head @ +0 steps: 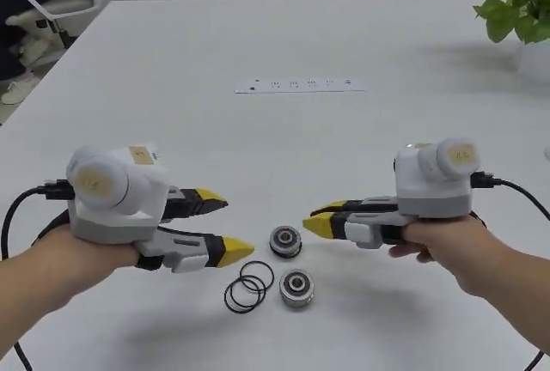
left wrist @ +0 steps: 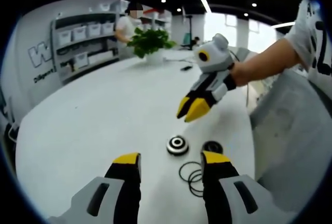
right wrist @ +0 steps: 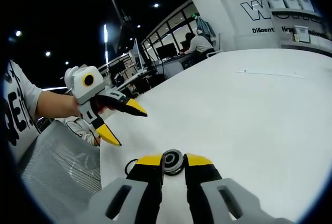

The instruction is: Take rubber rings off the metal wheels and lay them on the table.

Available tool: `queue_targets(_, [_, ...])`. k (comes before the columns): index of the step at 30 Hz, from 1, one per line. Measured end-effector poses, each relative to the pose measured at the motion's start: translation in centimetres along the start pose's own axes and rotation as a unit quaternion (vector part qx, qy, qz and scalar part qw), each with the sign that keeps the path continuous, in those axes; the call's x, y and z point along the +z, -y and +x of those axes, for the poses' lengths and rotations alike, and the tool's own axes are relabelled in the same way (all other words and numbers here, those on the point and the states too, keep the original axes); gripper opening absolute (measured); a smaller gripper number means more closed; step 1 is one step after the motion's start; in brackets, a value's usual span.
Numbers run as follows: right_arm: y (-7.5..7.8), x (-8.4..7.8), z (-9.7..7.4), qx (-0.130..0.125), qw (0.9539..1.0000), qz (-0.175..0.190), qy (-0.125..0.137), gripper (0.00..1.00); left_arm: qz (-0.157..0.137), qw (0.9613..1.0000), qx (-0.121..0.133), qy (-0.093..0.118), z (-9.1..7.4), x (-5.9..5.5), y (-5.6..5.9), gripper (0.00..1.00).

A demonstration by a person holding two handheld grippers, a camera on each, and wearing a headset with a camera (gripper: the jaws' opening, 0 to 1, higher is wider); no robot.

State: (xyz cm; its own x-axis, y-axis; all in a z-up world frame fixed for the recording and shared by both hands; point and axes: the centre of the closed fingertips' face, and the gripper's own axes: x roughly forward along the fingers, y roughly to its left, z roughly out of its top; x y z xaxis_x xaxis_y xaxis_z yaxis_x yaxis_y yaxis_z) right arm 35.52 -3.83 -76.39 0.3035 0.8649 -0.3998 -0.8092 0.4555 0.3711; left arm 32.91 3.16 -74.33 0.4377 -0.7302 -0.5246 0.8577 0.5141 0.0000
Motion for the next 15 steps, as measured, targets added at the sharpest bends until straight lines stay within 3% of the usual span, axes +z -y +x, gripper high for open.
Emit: queue_targets(15, [0.4,-2.4,0.7,0.008,0.9989,-0.029,-0.037,0.15,-0.003,0.9997,-0.022,-0.014,2.7,-0.4,0.3,0.44])
